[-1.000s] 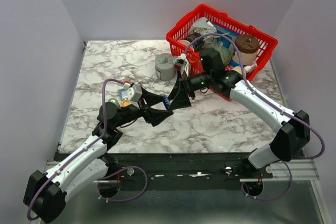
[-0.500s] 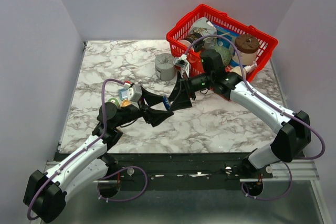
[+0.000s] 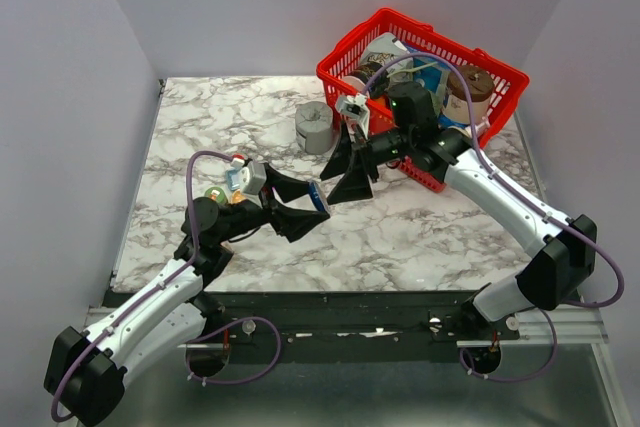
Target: Sort the pills into containers
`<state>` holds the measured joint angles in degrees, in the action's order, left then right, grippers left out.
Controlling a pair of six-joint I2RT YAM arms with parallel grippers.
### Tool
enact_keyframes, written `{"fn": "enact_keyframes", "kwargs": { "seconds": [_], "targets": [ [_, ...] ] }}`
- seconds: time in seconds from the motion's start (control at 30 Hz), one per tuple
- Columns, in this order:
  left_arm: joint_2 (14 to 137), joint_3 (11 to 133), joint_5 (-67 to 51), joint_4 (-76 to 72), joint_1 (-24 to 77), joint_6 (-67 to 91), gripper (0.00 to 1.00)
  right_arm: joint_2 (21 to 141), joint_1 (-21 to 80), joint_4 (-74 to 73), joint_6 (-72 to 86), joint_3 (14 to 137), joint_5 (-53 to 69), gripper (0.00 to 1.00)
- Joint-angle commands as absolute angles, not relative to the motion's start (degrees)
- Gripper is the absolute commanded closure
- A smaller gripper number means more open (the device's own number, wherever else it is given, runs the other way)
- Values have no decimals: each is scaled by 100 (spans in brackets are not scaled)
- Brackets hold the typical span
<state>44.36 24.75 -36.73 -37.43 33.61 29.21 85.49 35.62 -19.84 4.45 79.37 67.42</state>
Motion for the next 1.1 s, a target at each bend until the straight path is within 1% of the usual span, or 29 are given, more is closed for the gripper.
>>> {"fn": "enact_keyframes", "kwargs": {
  "seconds": [0.0,0.17,0.5,1.07],
  "targets": [
    [4456,2654,-3815,-4175,3375,3015,74,8508,3621,-2065,281,8121,7023,0],
    [4474,2681,-3718,-4008,3366,2909,74,8455,3762,-2083,396,8104,6803,0],
    [4526,2777,-3621,-3858,3366,2804,75,8508,3814,-2487,290,8174,5723,0],
    [4272,2716,-3595,-3603,3287,2681,75,8306,3639,-2531,290,8156,5388,3]
  ]
}}
